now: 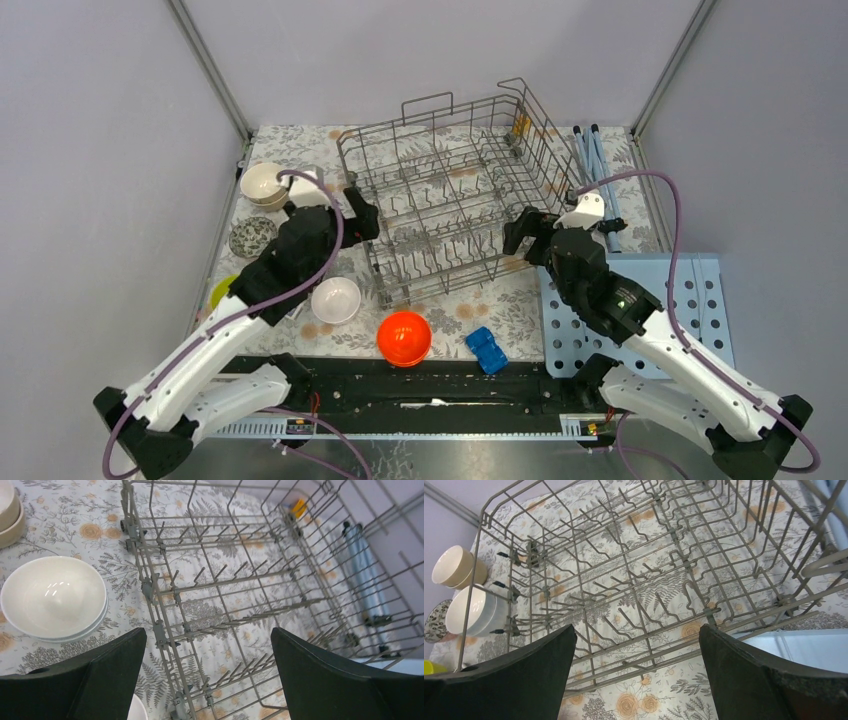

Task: Unload the bowls from the dish rack
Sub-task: Reset both arms

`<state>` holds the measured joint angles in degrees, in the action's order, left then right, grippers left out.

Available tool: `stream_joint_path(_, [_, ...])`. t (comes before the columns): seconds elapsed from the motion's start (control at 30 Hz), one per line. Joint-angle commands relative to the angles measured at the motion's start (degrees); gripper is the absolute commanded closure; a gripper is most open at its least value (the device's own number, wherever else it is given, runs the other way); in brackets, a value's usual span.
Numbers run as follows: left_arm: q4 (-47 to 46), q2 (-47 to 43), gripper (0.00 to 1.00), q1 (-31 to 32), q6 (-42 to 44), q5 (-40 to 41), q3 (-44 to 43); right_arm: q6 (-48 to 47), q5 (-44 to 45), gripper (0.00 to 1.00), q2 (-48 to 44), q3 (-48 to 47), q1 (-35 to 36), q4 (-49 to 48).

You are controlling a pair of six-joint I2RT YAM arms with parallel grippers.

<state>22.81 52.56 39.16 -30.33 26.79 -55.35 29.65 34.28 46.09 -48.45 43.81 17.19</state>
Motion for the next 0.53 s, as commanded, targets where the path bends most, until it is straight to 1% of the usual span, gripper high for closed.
stream_joint_path(0.0, [-4.97,-3.86,0.01,0.21,-7.46,4.02,3.29,-0.97,-4.1,0.0,-1.35,2.38,-0.38,-5.22])
stream_joint_path(0.13, [-3.97,-2.38,0.01,0.21,-5.53,1.27,3.01,-2.37,-5.07,0.0,-1.72,3.05,-0.31,-5.58])
stream_joint_path(0.23, [-4.2,-2.04,0.01,0.17,-3.3,-0.13,3.19,-5.25,-5.5,0.0,-3.09,3.0,-0.32,-5.64])
stream_joint_path(0.33, [-4.61,-2.32,0.01,0.21,-1.23,-0.38,3.61,-10.66,-6.15,0.0,-5.84,3.85,-0.38,-7.24])
stream_joint_path(0.5, [-4.73,-2.68,0.01,0.25,0.73,0.51,3.76,-11.48,-7.7,0.0,-9.84,6.92,-0.31,-11.19])
